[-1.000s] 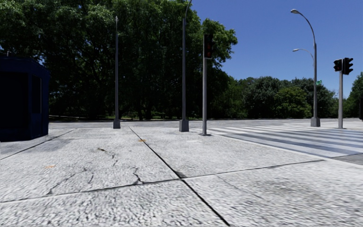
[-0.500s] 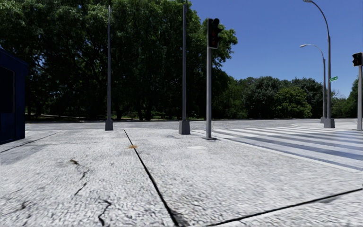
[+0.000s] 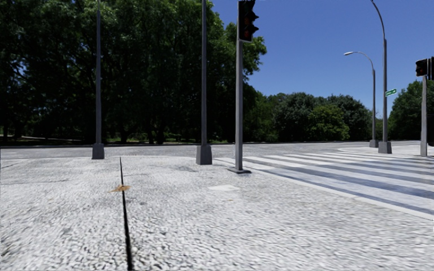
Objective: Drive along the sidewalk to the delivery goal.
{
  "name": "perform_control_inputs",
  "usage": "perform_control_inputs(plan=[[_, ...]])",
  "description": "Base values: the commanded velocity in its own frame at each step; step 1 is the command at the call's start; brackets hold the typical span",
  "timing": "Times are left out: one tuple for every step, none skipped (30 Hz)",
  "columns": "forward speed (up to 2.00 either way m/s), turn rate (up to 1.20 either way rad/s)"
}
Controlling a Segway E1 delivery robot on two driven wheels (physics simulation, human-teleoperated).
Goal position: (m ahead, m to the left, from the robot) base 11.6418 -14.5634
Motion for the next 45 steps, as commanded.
perform_control_inputs(plan=[[1.34, -0.71], [1.34, -0.72], [1.31, -0.75], [1.28, -0.77], [1.27, -0.77], [1.27, -0.78], [1.27, -0.78], [1.27, -0.78], [1.27, -0.78], [1.27, -0.78], [1.27, -0.78], [1.27, -0.78], [1.27, -0.78], [1.27, -0.78], [1.28, -0.78], [1.31, -0.78], [1.33, -0.76], [1.33, -0.76], [1.34, -0.69], [1.35, -0.67], [1.36, -0.66], [1.39, -0.65], [1.43, -0.63], [1.46, -0.61], [1.47, -0.60], [1.47, -0.59], [1.47, -0.58], [1.49, -0.58], [1.49, -0.57], [1.49, -0.55], [1.50, -0.54], [1.50, -0.52], [1.50, -0.52], [1.51, -0.48], [1.52, -0.44], [1.52, -0.43], [1.52, -0.43], [1.53, -0.43], [1.53, -0.43], [1.53, -0.43], [1.53, -0.43], [1.53, -0.43], [1.53, -0.43], [1.53, -0.43], [1.53, -0.43]])
